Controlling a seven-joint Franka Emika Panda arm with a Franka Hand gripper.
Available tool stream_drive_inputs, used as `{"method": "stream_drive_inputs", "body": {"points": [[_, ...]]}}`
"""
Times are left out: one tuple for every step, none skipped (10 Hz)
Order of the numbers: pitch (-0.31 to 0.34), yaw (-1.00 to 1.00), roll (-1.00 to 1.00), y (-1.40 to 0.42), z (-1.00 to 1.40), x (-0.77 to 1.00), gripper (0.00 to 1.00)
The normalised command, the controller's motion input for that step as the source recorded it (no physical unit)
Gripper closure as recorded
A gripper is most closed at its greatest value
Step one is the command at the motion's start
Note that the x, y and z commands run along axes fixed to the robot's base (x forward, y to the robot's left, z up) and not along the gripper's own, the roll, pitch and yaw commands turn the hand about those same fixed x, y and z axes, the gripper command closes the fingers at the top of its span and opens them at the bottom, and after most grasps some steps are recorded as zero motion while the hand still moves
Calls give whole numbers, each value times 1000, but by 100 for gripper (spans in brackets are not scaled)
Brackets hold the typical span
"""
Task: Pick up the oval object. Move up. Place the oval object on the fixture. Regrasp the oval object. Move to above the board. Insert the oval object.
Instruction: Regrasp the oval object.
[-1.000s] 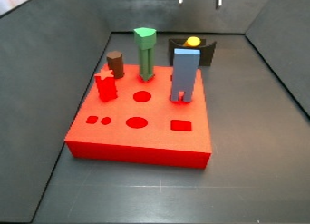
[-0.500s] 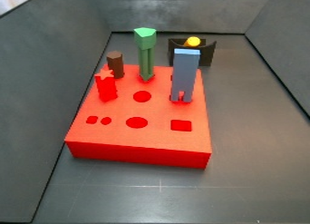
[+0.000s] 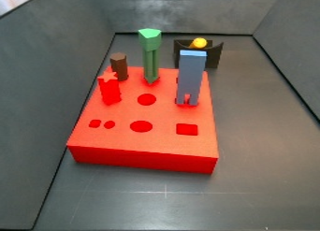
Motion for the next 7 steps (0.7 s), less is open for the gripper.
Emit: {"method": "stream_drive_inputs", "body": {"points": [[-4,22,1000,-27,13,-51,0],[-11,22,1000,-23,14,-47,0],[-18,23,1000,-20,6,-39,0],[-27,24,1000,-18,2,-28,0],[-30,25,1000,-16,1,-28,0],[-30,26,1000,-15,4,-27,0],[-28,26,1000,-17,7,-21,0]]}}
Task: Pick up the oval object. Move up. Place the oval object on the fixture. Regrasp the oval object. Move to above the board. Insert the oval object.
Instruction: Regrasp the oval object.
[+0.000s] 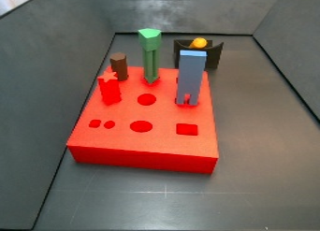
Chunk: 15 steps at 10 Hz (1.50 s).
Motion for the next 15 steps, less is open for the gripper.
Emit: {"method": "stream_drive_inputs", "body": {"points": [[-22,26,1000,-17,7,-10,0],[-18,26,1000,-20,1,4,0],[-10,27,1000,-22,-6,13,0],[2,28,1000,-22,0,27,0],[16,30,1000,-25,-4,38,0],[34,34,1000,-27,-10,52,0],[58,41,1000,-31,-9,65,0],[91,53,1000,-32,-10,79,0],[116,70,783,-38,-10,85,0],[123,83,583,-39,-11,87,0],[121,101,397,-35,-12,86,0],[109,118,266,-25,-4,83,0],[41,200,250,76,-1000,29,0],[26,203,237,76,-1000,31,0],[-6,188,211,69,-1000,42,0]]}}
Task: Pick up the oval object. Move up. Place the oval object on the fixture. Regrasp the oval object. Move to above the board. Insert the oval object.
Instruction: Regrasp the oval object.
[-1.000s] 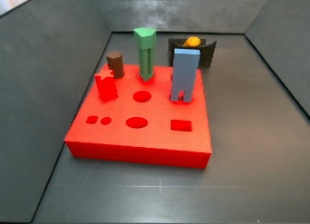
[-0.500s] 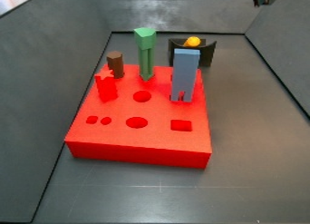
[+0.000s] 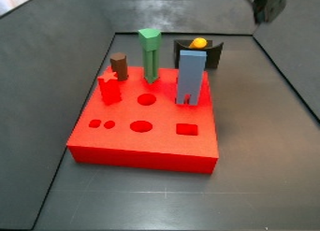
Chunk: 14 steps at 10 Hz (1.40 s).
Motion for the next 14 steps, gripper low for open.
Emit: {"method": "stream_drive_inputs", "body": {"points": [[-44,159,153,61,-1000,56,0],[-75,135,123,61,-1000,64,0],[-102,109,100,57,-1000,71,0],[-124,67,84,54,-1000,80,0],[-125,49,82,51,-1000,86,0],[-120,9,82,43,-1000,95,0],[-113,-17,76,36,-1000,105,0],[-87,-44,75,25,-848,99,0],[-67,-53,78,18,-695,87,0],[-42,-55,69,12,-496,76,0],[-27,-52,67,13,-396,75,0],[-7,-45,64,10,-253,75,0],[11,-32,51,-1,-184,13,0],[11,-26,50,-1,-182,14,0]]}}
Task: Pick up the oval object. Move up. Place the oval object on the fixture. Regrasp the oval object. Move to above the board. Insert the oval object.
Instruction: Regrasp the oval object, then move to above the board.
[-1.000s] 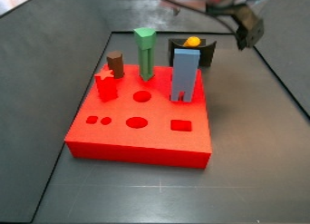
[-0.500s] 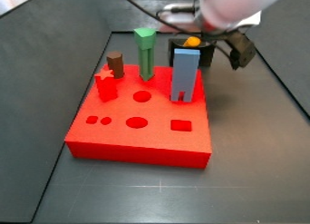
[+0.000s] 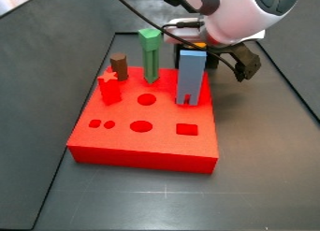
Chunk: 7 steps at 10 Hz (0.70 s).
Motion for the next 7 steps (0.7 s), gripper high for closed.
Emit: {"method": "stream_drive_inputs", "body": {"points": [[11,-20,50,0,-182,15,0],[11,-14,51,1,-181,15,0],[11,-11,51,1,-180,15,0],[0,0,0,0,0,0,100],[2,-131,168,-211,1000,117,100],[8,-134,166,-211,1000,114,100],[47,-121,143,-194,1000,105,100]]}}
